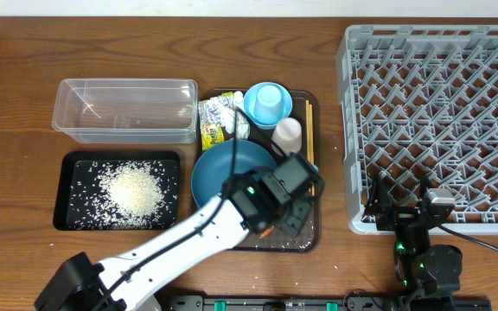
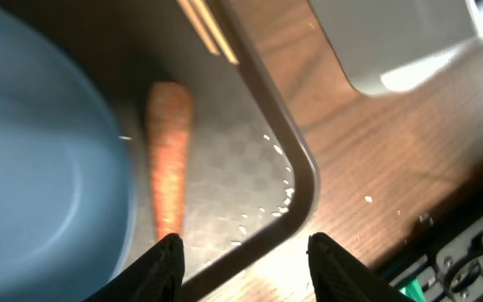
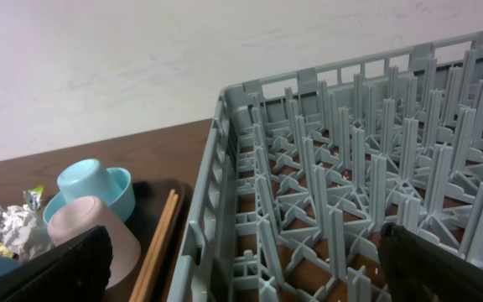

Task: Sort waste into correct bins and load items into the dishwasher rack
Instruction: 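Move the left gripper to the carrot and grasp it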

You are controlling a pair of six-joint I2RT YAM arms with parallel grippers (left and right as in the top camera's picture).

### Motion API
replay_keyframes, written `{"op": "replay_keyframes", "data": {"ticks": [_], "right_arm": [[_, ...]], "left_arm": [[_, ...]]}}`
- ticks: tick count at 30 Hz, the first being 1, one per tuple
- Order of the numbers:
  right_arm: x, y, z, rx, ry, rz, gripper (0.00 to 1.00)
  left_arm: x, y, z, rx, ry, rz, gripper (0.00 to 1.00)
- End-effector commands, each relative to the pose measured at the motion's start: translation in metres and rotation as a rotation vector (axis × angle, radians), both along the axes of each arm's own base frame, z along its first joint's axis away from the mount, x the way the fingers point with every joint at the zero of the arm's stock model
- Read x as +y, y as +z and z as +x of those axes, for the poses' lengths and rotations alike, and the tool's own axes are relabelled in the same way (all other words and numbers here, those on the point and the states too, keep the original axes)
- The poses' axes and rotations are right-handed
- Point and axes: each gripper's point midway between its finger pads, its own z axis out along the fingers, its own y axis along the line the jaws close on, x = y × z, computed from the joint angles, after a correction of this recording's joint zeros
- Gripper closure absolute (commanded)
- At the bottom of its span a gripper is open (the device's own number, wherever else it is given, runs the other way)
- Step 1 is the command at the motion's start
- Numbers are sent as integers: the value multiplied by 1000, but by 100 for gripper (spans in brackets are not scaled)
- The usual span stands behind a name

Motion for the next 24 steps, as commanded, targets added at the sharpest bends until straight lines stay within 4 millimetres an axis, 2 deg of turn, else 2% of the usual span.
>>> {"op": "replay_keyframes", "data": {"ticks": [1, 6, 13, 19, 24], "right_arm": [[0, -1, 0, 0, -1, -13, 1], [0, -1, 0, 0, 0, -13, 1], [0, -1, 0, 0, -1, -13, 1], [0, -1, 0, 0, -1, -13, 1], [0, -1, 0, 0, -1, -13, 1]], "left_arm": [[0, -9, 4, -64, -41, 72, 49], [6, -31, 14, -94, -36, 167, 50], [-2, -62, 19, -80, -75, 214, 50], [-8, -67, 24, -95, -71, 202, 50], [2, -67, 37, -165, -41, 263, 50]]}}
